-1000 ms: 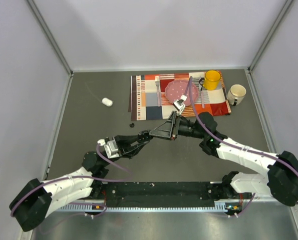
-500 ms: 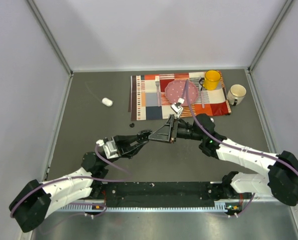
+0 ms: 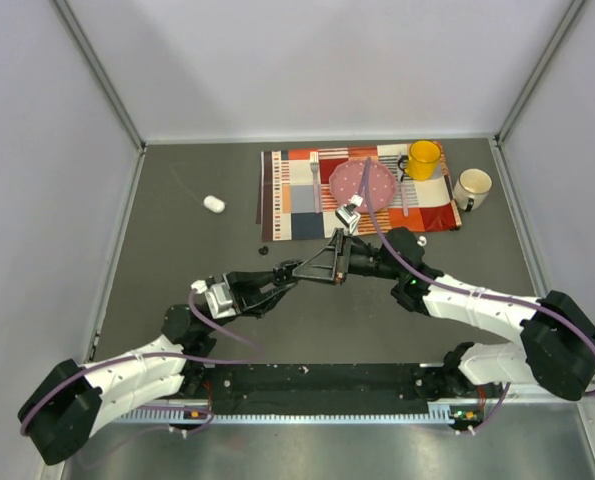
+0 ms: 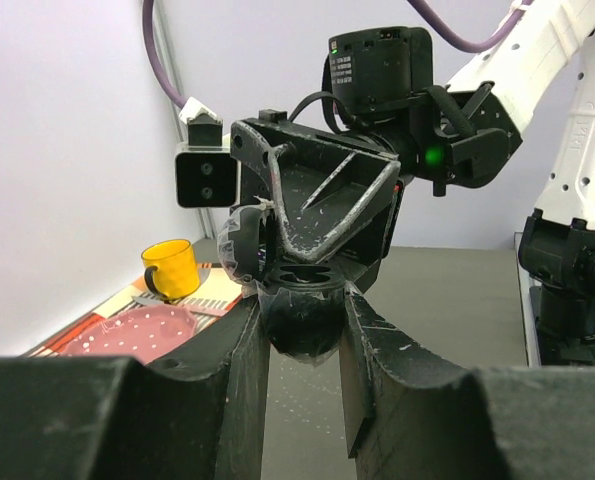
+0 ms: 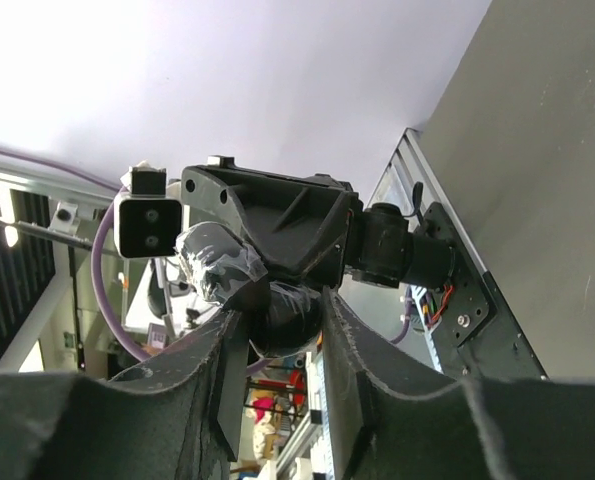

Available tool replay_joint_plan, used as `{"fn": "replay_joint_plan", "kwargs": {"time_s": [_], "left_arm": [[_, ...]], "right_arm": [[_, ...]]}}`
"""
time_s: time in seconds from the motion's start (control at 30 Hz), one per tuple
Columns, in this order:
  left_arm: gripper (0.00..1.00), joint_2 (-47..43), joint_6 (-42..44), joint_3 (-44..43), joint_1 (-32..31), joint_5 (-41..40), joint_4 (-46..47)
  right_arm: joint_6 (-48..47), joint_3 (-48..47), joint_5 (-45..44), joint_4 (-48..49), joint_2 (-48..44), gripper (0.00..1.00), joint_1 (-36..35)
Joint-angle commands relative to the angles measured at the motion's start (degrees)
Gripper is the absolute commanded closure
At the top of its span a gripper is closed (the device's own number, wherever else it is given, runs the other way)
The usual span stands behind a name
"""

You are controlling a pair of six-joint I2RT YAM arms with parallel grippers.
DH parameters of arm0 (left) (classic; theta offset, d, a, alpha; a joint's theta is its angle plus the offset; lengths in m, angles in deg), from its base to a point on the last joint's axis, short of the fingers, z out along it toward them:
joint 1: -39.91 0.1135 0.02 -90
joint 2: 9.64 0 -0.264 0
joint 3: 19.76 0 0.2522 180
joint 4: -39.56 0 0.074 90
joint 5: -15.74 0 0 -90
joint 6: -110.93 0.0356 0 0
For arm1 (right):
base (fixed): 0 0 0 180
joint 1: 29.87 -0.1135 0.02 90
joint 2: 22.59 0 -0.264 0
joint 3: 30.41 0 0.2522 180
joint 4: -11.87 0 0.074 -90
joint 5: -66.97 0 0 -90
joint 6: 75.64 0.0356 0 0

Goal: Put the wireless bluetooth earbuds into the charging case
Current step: Open the charging case, then pick up the earbud from the center of the board.

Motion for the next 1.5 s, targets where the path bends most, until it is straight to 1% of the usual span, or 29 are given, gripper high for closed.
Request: {"fn": "replay_joint_plan", "kwargs": {"time_s": [0.0,0.03,0.1,0.13,0.17,0.2,0.23,0.33,0.43,0.57,0.83,0.97,1.07,1.1,1.2,1.23,1.27,1.37,1.4,1.47], "left_arm": [[1.00,-0.16,-1.09,-1.15,-0.29,0.95,18.14],[0.99,-0.25,-1.27,-1.15,-0.20,0.95,17.96],[0.94,-0.25,-1.27,-1.15,-0.20,0.60,17.70],[0.92,-0.16,-1.27,-1.15,-0.29,0.52,17.52],[0.90,-0.25,-1.27,-1.06,-0.29,0.34,17.18],[0.85,-0.51,-1.27,-1.06,-0.20,0.16,17.00],[0.83,-0.52,-1.27,-1.06,-0.29,0.16,16.73],[0.80,-1.13,-1.09,-1.15,-0.20,0.25,15.42],[0.77,-2.27,-0.48,-1.76,-0.20,0.51,12.17],[0.72,-3.59,-0.13,-1.94,-0.29,0.51,10.05],[0.64,-4.65,-0.12,-2.38,-0.29,0.51,7.51],[0.63,-4.12,-0.39,-2.90,-0.29,1.22,7.15],[0.64,-3.77,-0.83,-3.17,-0.29,1.66,7.15],[0.72,-3.59,-0.83,-3.26,-0.29,2.35,7.24],[0.85,-3.24,-0.74,-3.70,-0.29,3.06,6.89],[0.99,-3.15,-0.48,-3.96,-0.29,3.32,6.63],[1.00,-3.06,-0.39,-4.13,-0.29,3.67,6.28],[1.00,-3.06,0.40,-4.49,-0.29,4.38,5.13],[1.00,-3.15,0.49,-4.31,-0.29,3.95,5.48],[1.00,-3.33,0.93,-3.70,-0.29,3.15,6.09]], "right_arm": [[0.86,-1.01,0.68,4.93,0.10,0.71,-0.63],[0.95,-1.01,0.68,5.28,0.10,0.75,-0.63],[1.30,-1.01,0.86,5.54,0.02,0.80,-0.63],[1.30,-1.01,0.94,5.63,0.02,0.86,-0.63],[1.21,-1.10,1.03,5.72,-0.07,0.88,-0.63],[1.30,-1.10,1.03,5.81,-0.07,0.90,-0.63],[1.30,-1.10,1.03,5.89,-0.16,0.93,-0.63],[0.95,-1.10,0.86,5.72,-0.25,0.96,-0.63],[0.51,-1.10,0.42,5.37,-0.51,0.99,-0.63],[-0.80,-1.44,-0.20,4.49,-1.21,1.00,-0.63],[-6.96,-3.47,-2.66,-5.87,-4.82,1.00,-0.63],[-8.10,-4.00,-3.01,-7.38,-5.43,1.00,-0.63],[-8.10,-4.00,-2.84,-7.29,-5.43,1.00,-0.63],[-8.10,-3.91,-2.84,-7.20,-5.43,1.00,-0.63],[-8.28,-4.00,-2.75,-7.64,-5.43,1.00,-0.63],[-8.37,-4.08,-2.83,-7.81,-5.43,1.00,-0.63],[-8.80,-4.26,-2.66,-7.99,-5.43,1.00,-0.63],[-8.81,-4.00,-2.66,-7.99,-5.61,0.85,-0.63],[-8.89,-3.91,-2.83,-7.82,-5.78,0.75,-0.63],[-9.24,-3.73,-3.62,-8.25,-6.31,0.62,-0.63]]}}
